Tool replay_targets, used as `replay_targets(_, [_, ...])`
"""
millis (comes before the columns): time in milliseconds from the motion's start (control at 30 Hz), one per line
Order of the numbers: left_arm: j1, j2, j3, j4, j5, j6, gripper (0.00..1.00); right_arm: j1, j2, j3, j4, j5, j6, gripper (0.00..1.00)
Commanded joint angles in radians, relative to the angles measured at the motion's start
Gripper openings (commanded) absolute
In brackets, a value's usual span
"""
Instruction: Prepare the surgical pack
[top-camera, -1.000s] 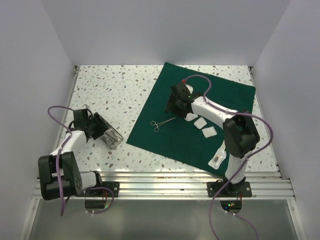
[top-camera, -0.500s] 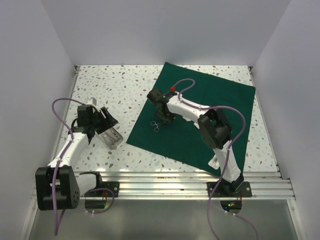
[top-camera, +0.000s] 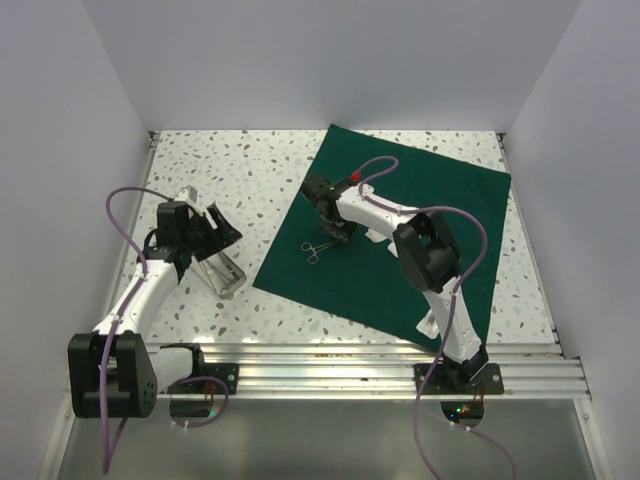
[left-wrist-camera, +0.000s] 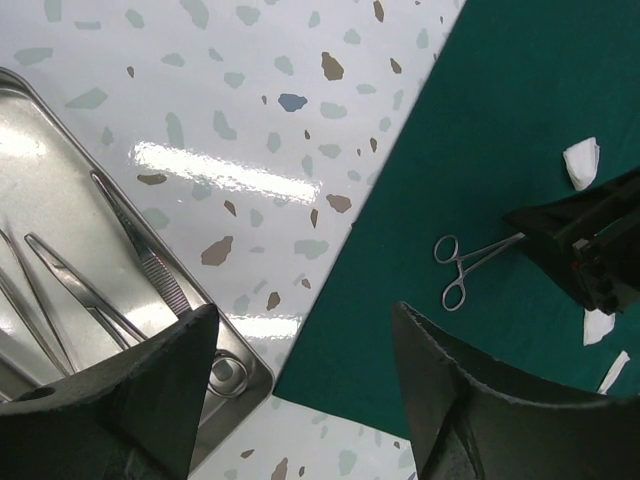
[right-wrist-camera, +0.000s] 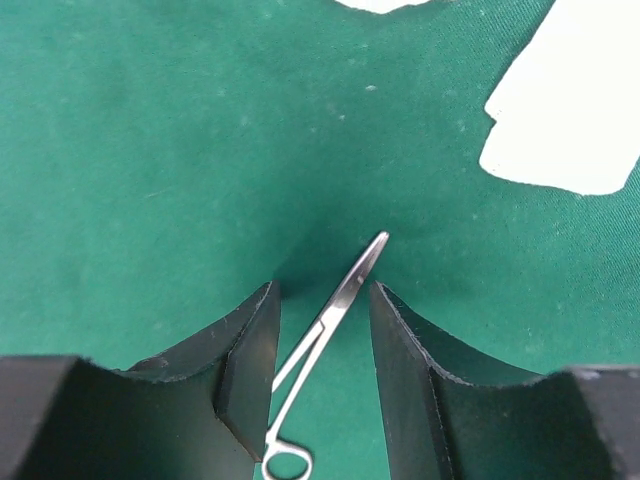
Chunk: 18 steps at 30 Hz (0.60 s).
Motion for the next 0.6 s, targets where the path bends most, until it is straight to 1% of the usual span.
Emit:
replay_targets(0, [-0.008, 0.005, 0.038, -0.003, 0.019, -0.001, 0.74, -0.005, 0.009, 0.027, -0.020, 0.046, 0.048, 0.44])
replay_targets(133, [-0.009, 0.023, 0.064, -0.023, 0.009, -0.010, 0.77, -0.017, 0.034, 0.024, -0.016, 0.025, 0.051, 0.43])
replay_targets(267, [-0.009, 0.045, 0.093, -0.048, 0.016, -0.002, 0.78, -0.020, 0.055, 0.024, -0.025, -0.006, 0.054, 0.33])
replay_targets(333, [-0.009, 0.051, 0.100, -0.045, 0.024, 0.001, 0.78, -0.023, 0.057, 0.020, -0.020, -0.014, 0.048, 0.31])
replay_targets(367, [-0.009, 0.052, 0.103, -0.042, 0.028, 0.001, 0.78, -0.021, 0.055, 0.019, -0.001, -0.023, 0.042, 0.26])
replay_targets(400, [-0.034, 0.054, 0.106, -0.042, 0.038, 0.001, 0.78, -0.023, 0.054, 0.011, 0.009, -0.035, 0.019, 0.24])
replay_targets(467, [-0.040, 0.058, 0.109, -0.036, 0.048, -0.005, 0.78, -0.023, 0.052, 0.013, 0.024, -0.043, 0.005, 0.17])
replay_targets(500, [-0.042, 0.063, 0.110, -0.034, 0.064, -0.007, 0.78, -0.023, 0.052, 0.016, 0.026, -0.050, -0.009, 0.10])
replay_targets(567, [-0.052, 0.068, 0.112, -0.019, 0.080, -0.008, 0.78, -0.023, 0.042, 0.013, 0.041, -0.055, -0.024, 0.05])
